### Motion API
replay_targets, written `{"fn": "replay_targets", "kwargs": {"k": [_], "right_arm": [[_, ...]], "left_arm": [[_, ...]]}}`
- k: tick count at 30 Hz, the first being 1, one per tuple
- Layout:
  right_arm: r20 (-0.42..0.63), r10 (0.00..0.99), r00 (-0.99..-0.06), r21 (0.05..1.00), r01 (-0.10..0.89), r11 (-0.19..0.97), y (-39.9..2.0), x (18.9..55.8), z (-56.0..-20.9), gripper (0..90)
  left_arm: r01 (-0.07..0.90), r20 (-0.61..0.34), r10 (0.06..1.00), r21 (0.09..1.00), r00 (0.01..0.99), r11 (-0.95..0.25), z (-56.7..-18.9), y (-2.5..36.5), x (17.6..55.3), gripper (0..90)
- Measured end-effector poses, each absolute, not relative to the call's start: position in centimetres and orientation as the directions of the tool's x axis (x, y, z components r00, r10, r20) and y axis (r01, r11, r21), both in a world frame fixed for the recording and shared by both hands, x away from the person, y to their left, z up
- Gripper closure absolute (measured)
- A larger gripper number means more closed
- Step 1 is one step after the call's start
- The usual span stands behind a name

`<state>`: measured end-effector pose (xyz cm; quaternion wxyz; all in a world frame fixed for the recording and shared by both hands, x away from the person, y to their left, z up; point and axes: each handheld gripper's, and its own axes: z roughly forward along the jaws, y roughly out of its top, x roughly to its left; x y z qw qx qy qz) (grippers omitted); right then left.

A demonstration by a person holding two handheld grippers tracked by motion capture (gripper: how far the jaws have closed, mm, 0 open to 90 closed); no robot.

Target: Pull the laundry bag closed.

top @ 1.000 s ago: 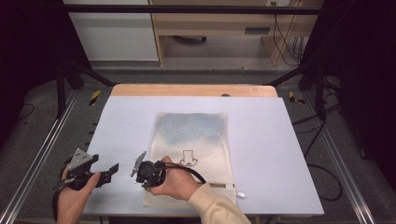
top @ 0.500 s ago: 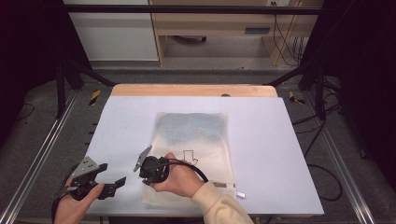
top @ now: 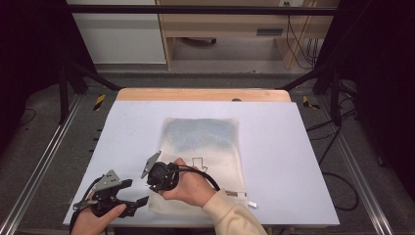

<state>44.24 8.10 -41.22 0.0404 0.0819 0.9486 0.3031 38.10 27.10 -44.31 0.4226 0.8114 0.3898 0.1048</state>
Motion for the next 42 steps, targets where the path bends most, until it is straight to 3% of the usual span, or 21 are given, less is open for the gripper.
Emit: {"fn": "replay_targets", "kwargs": {"k": [10, 26, 36, 42], "right_arm": [[-0.044, 0.178, -0.983, 0.592, 0.117, 0.797, 7.9, 44.1, -40.8, 81.7], [-0.071, 0.171, -0.983, 0.612, 0.093, 0.785, 7.6, 44.1, -39.9, 81.9], [-0.069, 0.176, -0.982, 0.612, 0.098, 0.785, 7.7, 43.9, -40.0, 81.9], [-0.059, 0.185, -0.981, 0.61, 0.111, 0.785, 7.7, 43.9, -40.0, 81.9]], "left_arm": [[0.57, -0.21, 0.696, 0.749, 0.687, -0.336, -45.4, 25.5, 38.8, 19.6], [0.62, -0.353, 0.604, 0.72, 0.714, -0.312, -46.8, 24.8, 40.7, 45.4], [0.657, -0.454, 0.543, 0.706, 0.706, -0.264, -47.7, 24.6, 41.7, 50.6], [0.642, -0.437, 0.536, 0.713, 0.722, -0.283, -47.8, 24.1, 41.8, 50.2]]}}
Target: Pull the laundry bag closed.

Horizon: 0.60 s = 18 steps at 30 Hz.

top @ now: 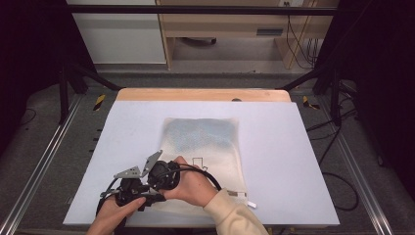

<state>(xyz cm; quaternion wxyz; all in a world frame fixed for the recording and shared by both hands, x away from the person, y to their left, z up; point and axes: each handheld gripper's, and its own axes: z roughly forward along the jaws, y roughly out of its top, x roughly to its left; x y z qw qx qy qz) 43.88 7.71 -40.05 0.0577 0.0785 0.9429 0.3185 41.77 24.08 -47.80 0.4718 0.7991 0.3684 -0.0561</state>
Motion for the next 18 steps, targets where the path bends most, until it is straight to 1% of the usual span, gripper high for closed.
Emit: {"fn": "replay_targets", "kwargs": {"k": [4, 8, 15, 18], "right_arm": [[-0.058, 0.185, -0.981, 0.615, 0.111, 0.781, 7.61, 43.94, -40.02, 81.9], [-0.056, 0.186, -0.981, 0.61, 0.114, 0.784, 7.62, 43.89, -40.11, 81.9], [-0.055, 0.181, -0.982, 0.606, 0.111, 0.787, 7.42, 44.08, -40.37, 81.8], [-0.059, 0.174, -0.983, 0.603, 0.104, 0.791, 7.38, 44.09, -40.5, 81.8]], "left_arm": [[0.644, -0.443, 0.53, 0.712, 0.722, -0.282, -47.92, 24.14, 41.98, 54.4], [0.648, -0.452, 0.523, 0.705, 0.723, -0.287, -48.08, 24.02, 42.17, 62.7], [0.649, -0.443, 0.535, 0.703, 0.72, -0.292, -47.99, 24.2, 42.16, 71.7], [0.652, -0.436, 0.551, 0.701, 0.712, -0.287, -48.09, 24.26, 42.19, 78.5]]}}
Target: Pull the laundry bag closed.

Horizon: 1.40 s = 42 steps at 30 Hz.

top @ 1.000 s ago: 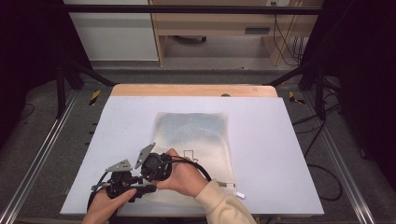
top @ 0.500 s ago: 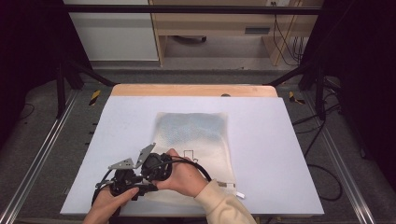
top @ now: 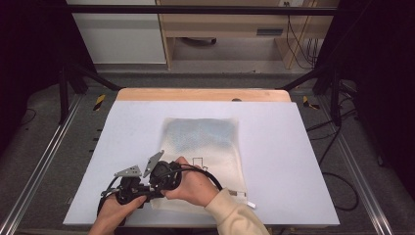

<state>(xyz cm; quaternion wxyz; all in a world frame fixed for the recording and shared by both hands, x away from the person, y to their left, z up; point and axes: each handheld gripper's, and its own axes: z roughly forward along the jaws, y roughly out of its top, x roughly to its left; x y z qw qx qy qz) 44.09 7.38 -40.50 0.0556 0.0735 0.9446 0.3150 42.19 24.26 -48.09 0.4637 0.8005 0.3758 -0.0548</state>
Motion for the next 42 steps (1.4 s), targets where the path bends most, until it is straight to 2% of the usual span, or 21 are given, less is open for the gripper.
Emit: {"fn": "replay_targets", "kwargs": {"k": [7, 42], "right_arm": [[-0.076, 0.171, -0.982, 0.582, 0.096, 0.807, 7.2, 44.1, -40.6, 81.9], [-0.037, 0.164, -0.986, 0.517, 0.122, 0.848, 5.4, 44.3, -41.1, 82.0]], "left_arm": [[0.644, -0.424, 0.561, 0.712, 0.711, -0.279, -47.8, 24.5, 42.2, 84.9], [0.636, -0.406, 0.56, 0.708, 0.722, -0.308, -47.5, 24.2, 41.9, 85.1]]}}
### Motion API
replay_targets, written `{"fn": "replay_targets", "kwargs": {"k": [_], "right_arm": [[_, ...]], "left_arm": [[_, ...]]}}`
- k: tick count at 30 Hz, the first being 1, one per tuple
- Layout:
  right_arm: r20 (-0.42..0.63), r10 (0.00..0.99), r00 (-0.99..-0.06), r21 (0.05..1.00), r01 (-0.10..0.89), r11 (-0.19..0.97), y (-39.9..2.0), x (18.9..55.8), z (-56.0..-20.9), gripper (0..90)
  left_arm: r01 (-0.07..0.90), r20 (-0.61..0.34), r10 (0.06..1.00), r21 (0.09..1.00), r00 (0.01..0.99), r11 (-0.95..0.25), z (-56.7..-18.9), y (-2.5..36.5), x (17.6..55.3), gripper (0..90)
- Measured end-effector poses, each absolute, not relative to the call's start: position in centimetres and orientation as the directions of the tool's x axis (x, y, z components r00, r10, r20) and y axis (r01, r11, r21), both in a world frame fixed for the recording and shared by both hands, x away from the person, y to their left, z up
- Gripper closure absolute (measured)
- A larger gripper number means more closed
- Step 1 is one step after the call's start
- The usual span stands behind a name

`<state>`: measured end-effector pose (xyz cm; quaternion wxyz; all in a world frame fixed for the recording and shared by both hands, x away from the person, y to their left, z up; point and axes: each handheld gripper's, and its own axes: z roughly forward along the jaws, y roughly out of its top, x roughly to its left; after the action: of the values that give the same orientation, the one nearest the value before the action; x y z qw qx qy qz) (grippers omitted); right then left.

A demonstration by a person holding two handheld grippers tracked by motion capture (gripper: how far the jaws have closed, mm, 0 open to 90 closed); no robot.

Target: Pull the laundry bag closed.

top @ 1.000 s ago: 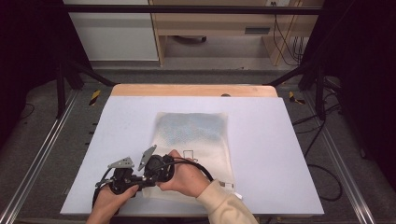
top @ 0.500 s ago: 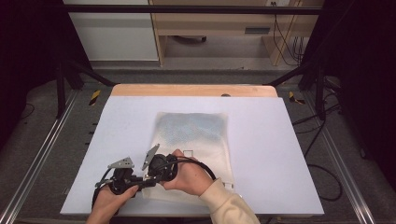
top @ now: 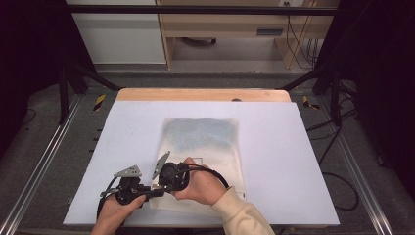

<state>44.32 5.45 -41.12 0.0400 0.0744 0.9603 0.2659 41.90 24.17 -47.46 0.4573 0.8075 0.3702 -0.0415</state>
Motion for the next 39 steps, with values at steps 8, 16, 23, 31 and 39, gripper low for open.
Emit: {"fn": "replay_targets", "kwargs": {"k": [8, 16, 23, 31, 39], "right_arm": [[-0.028, 0.163, -0.986, 0.504, 0.127, 0.854, 5.0, 44.4, -41.2, 82.1], [-0.016, 0.184, -0.983, 0.492, 0.152, 0.857, 4.1, 44.7, -41.7, 82.0], [-0.013, 0.197, -0.98, 0.486, 0.166, 0.858, 3.4, 44.8, -41.8, 82.0], [-0.018, 0.207, -0.978, 0.503, 0.17, 0.847, 2.6, 44.5, -42.1, 82.0], [-0.033, 0.222, -0.974, 0.538, 0.17, 0.825, 1.9, 44.0, -42.3, 82.0]], "left_arm": [[0.63, -0.403, 0.554, 0.711, 0.729, -0.313, -47.4, 24.1, 41.8, 85.0], [0.629, -0.407, 0.548, 0.713, 0.731, -0.31, -47.3, 24.1, 41.8, 85.0], [0.627, -0.402, 0.548, 0.712, 0.733, -0.316, -47.3, 24.1, 41.8, 84.8], [0.619, -0.386, 0.549, 0.71, 0.741, -0.336, -47.3, 23.7, 41.6, 84.8], [0.606, -0.372, 0.547, 0.718, 0.75, -0.342, -47.2, 23.4, 41.3, 84.7]]}}
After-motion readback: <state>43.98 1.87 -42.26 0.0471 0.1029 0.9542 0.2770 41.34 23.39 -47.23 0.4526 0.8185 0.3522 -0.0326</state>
